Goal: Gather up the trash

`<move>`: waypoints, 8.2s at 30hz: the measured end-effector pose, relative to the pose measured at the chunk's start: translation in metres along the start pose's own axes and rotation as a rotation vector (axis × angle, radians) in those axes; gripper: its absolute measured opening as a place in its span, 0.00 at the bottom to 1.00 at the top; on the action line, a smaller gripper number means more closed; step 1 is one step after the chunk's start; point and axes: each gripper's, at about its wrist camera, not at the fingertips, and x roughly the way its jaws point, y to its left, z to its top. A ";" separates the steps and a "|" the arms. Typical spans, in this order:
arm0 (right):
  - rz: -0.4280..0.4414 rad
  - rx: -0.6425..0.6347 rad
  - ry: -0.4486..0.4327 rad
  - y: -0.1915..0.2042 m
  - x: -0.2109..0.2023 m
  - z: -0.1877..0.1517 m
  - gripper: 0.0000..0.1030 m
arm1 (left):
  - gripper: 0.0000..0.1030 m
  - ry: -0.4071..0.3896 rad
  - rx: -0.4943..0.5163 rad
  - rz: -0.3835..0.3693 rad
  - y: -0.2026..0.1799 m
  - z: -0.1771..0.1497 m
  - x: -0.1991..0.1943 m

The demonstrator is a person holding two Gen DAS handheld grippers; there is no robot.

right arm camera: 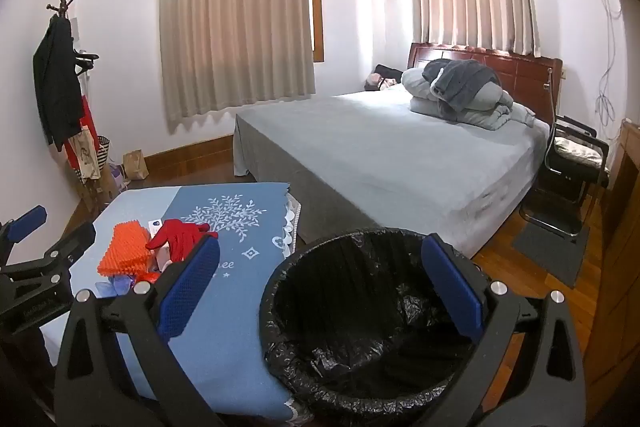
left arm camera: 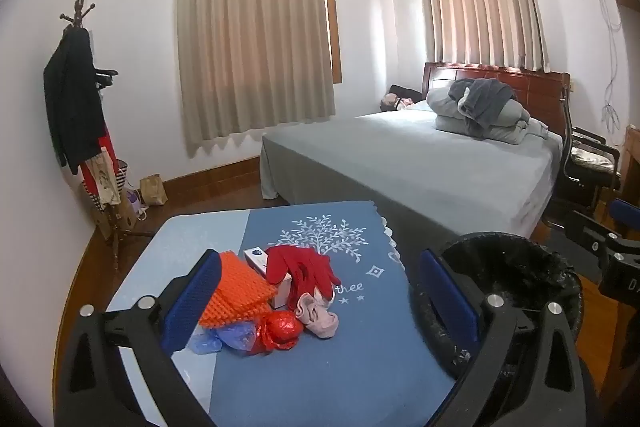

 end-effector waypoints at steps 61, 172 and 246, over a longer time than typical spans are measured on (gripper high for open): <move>0.003 0.008 0.013 0.001 0.002 -0.001 0.95 | 0.94 0.007 0.002 0.005 0.002 0.000 0.001; 0.551 -0.150 0.290 0.187 0.250 -0.013 0.09 | 0.19 0.156 -0.176 -0.048 0.137 -0.045 0.172; 0.232 0.001 0.118 0.050 0.186 -0.013 0.93 | 0.76 0.145 -0.063 0.025 0.093 -0.040 0.162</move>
